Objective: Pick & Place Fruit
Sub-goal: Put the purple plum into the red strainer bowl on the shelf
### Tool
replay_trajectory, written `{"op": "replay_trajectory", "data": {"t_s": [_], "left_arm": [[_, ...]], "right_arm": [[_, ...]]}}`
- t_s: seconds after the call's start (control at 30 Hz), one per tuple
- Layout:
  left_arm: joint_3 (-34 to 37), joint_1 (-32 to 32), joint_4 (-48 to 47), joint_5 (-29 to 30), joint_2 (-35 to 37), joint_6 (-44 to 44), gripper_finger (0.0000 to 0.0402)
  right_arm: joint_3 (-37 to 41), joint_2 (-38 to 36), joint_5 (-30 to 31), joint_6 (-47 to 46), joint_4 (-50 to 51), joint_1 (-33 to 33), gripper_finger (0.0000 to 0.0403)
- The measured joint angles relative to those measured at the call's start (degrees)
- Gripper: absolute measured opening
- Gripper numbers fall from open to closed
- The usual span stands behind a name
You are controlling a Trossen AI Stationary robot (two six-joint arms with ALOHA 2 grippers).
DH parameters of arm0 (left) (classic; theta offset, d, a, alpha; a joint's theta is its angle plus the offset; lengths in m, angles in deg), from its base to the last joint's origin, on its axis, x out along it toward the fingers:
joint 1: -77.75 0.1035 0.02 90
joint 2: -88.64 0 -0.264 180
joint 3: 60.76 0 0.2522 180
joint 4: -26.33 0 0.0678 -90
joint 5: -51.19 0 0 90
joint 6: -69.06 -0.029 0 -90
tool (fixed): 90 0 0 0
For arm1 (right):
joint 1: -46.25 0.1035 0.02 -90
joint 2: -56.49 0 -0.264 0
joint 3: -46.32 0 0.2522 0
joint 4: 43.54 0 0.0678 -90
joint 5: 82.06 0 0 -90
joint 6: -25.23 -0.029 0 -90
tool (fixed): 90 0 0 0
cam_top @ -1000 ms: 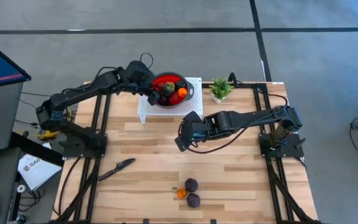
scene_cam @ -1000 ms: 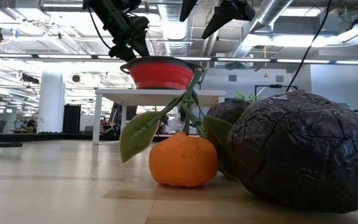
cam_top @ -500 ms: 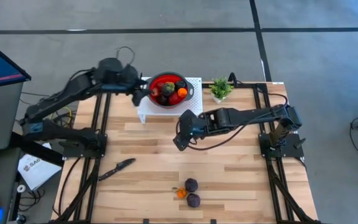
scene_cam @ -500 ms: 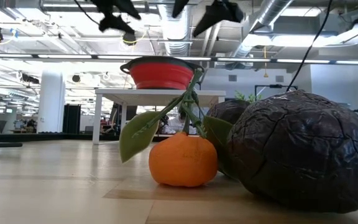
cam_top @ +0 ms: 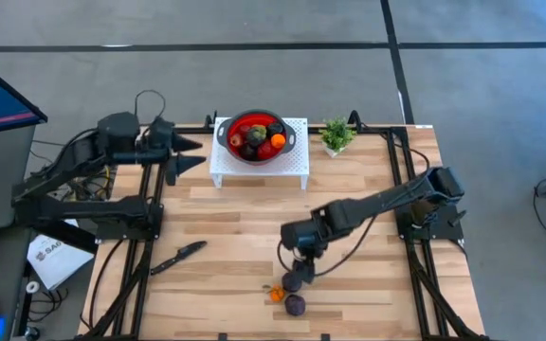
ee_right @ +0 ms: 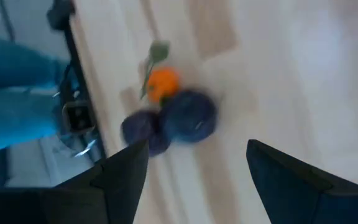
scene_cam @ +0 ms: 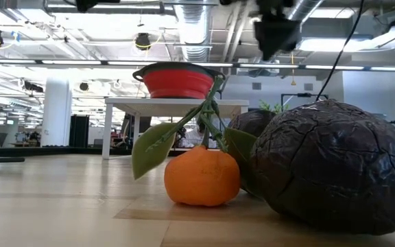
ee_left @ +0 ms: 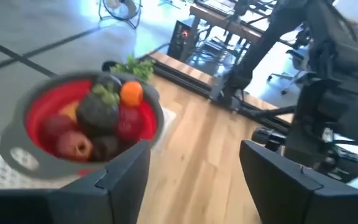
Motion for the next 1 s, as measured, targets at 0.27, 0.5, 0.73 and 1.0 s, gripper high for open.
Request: {"op": "replay_trajectory", "data": {"t_s": [0.27, 0.5, 0.73, 1.0], "left_arm": [[8.62, -2.45, -0.03, -0.11, 6.06, 3.70, 0.0228], [11.70, -2.60, -0.05, -4.10, 6.23, 5.56, 0.0220], [12.01, -2.60, 0.10, -5.41, 6.38, 5.74, 0.0219], [12.01, -2.60, 0.11, -5.39, 6.38, 8.03, 0.0214]], "right_arm": [[9.01, -0.02, -2.69, -6.20, -13.50, 3.43, 0.0266], [14.00, -0.02, -1.30, -4.67, -19.98, 3.15, 0.0266], [14.64, 0.49, 1.16, -0.62, -21.64, 3.27, 0.0319], [13.01, 7.83, -0.96, 1.61, -22.50, 3.08, 0.0395]]}}
